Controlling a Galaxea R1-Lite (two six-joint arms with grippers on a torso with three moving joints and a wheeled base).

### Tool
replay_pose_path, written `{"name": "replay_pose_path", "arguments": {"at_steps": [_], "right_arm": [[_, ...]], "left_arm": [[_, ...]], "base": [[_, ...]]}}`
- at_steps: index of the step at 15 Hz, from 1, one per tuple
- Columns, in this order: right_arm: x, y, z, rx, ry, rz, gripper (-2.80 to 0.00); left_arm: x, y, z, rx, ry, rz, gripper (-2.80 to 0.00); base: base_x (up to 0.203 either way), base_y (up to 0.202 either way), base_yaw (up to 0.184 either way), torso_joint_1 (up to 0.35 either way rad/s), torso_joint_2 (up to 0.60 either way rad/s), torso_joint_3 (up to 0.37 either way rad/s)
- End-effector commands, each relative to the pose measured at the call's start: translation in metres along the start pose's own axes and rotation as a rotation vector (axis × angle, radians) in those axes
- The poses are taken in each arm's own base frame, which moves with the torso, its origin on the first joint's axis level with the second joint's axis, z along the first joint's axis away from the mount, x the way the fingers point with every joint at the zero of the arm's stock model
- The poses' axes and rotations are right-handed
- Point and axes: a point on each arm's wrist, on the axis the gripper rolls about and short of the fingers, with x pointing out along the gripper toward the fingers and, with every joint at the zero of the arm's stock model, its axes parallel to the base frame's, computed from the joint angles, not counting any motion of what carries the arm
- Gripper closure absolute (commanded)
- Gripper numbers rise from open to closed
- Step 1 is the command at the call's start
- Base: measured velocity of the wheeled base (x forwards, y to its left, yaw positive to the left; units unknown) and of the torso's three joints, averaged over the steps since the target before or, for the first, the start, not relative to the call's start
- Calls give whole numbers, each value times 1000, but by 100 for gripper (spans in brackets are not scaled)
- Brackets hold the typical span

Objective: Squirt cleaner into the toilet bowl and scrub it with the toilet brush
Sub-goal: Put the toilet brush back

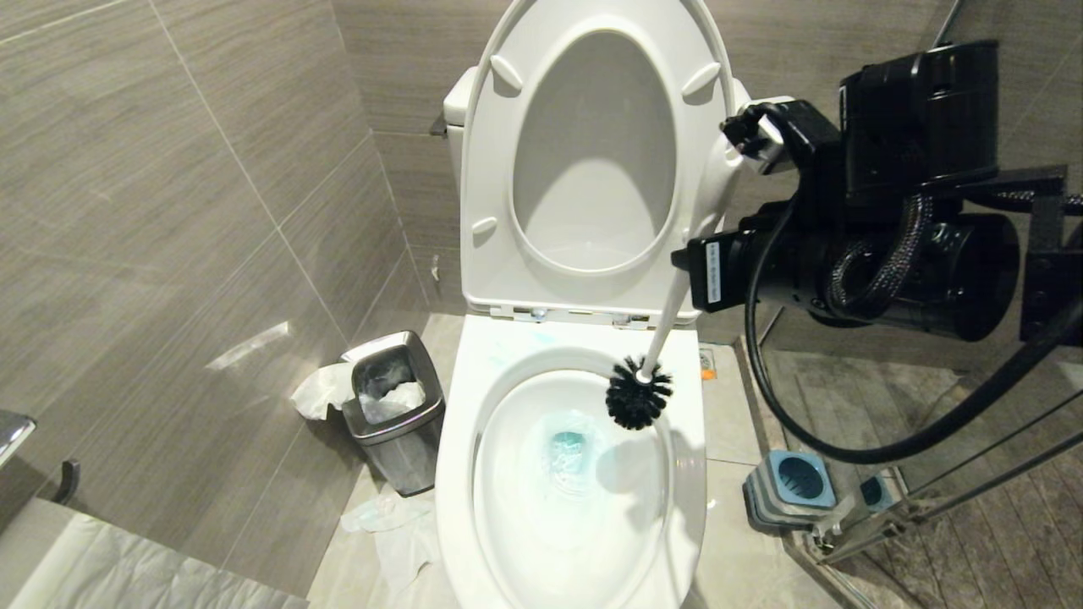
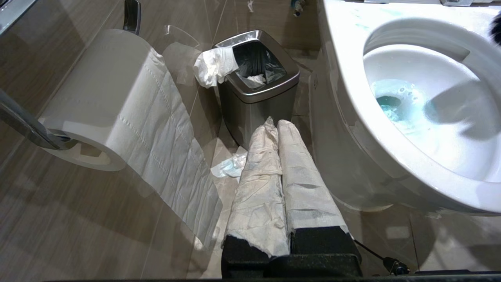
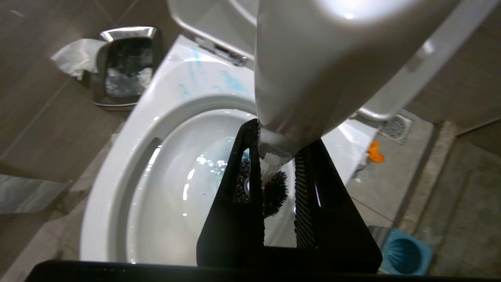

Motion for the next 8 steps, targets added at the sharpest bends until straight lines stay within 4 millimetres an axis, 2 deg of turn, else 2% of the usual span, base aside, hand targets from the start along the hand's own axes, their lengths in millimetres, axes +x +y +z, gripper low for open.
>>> {"name": "replay_pose_path", "arguments": {"at_steps": [1, 8], "right_arm": [[-11, -23, 16, -29, -46, -61, 0], [-34, -82, 26, 1, -13, -213, 0]], "left_arm": [[0, 0, 0, 0, 2, 0, 0], [0, 0, 0, 0, 2, 0, 0]], "base": [[0, 0, 0, 0, 0, 0], [0, 0, 0, 0, 0, 0]]}}
